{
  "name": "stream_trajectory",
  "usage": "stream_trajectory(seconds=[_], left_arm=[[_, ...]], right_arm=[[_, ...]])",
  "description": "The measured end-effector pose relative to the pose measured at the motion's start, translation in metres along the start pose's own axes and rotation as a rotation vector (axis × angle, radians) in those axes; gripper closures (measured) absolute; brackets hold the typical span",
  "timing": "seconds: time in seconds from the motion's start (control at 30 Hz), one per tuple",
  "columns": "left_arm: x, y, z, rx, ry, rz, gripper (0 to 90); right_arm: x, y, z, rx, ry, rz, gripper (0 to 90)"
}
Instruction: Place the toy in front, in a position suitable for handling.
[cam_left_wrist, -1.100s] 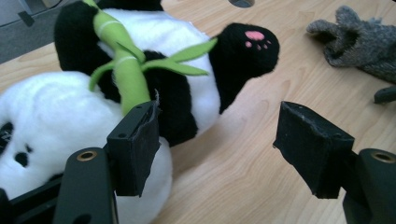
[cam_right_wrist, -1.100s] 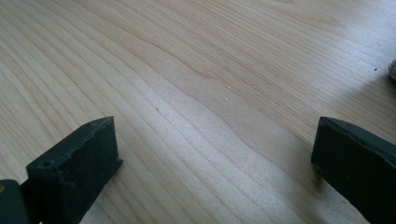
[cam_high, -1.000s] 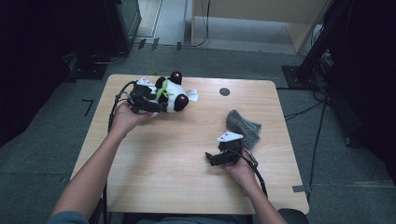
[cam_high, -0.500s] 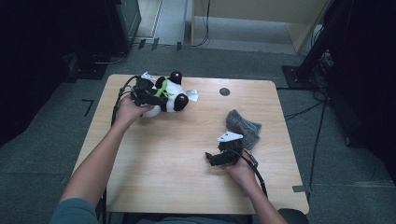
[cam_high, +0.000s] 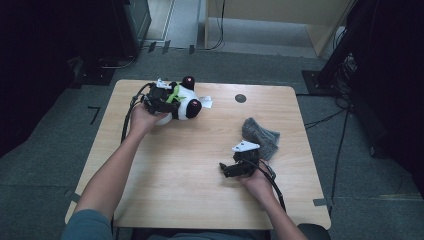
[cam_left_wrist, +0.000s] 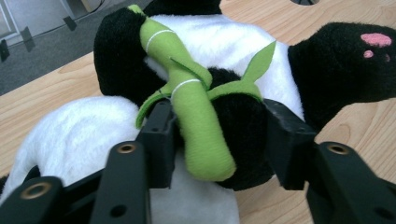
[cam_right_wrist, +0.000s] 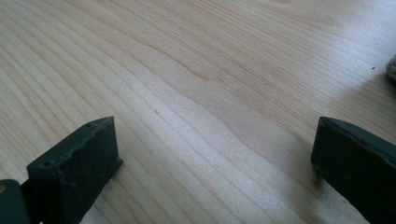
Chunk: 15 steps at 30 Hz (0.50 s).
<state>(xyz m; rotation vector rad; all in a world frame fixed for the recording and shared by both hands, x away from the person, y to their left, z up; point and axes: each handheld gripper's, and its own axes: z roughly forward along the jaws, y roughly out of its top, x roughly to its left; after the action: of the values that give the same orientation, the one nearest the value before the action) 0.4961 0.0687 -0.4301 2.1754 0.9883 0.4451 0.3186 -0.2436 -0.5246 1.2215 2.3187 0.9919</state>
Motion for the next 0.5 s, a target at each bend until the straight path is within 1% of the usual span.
stream_trajectory(seconds=[0.07,0.13,0.17,0.2,0.23,0.27,0.33,0.4,0.47,0.5], left_arm=[[0.0001,-0.0001,-0.0006,0.005,-0.005,-0.006,53.8],[-0.0003,0.0003,-0.0009,0.009,-0.005,-0.01,57.0],[-0.0015,0.0008,-0.0013,0.014,-0.004,-0.011,58.3],[-0.0015,0.0008,-0.0013,0.014,-0.004,-0.011,59.8],[-0.0017,0.0011,-0.0018,0.017,-0.005,-0.013,59.8],[-0.0019,0.0013,-0.0027,0.02,-0.007,-0.021,62.9],[-0.0019,0.0014,-0.0031,0.022,-0.011,-0.028,65.6],[-0.003,0.0029,-0.0051,0.024,0.001,-0.036,66.9],[-0.004,0.0035,-0.006,0.025,0.005,-0.035,67.7],[-0.0055,0.0045,-0.0076,0.03,0.012,-0.025,68.3]], right_arm=[[0.0007,0.0001,-0.0006,-0.016,-0.005,0.008,7.9],[0.001,0.0003,-0.0007,-0.021,-0.01,0.012,8.9],[0.0014,0.0006,-0.0011,-0.026,-0.016,0.019,14.4],[0.0013,0.0009,-0.0021,-0.028,-0.017,0.021,16.8],[0.0013,0.0009,-0.0021,-0.028,-0.017,0.021,16.8],[0.0005,0.0015,-0.0024,-0.026,-0.018,0.021,18.0],[-0.0005,0.0019,-0.0031,-0.022,-0.019,0.021,20.3],[-0.0013,0.0026,-0.0036,-0.019,-0.019,0.023,21.8],[-0.0016,0.0029,-0.004,-0.016,-0.02,0.022,22.3],[-0.0025,0.0037,-0.0047,-0.011,-0.027,0.021,22.8]])
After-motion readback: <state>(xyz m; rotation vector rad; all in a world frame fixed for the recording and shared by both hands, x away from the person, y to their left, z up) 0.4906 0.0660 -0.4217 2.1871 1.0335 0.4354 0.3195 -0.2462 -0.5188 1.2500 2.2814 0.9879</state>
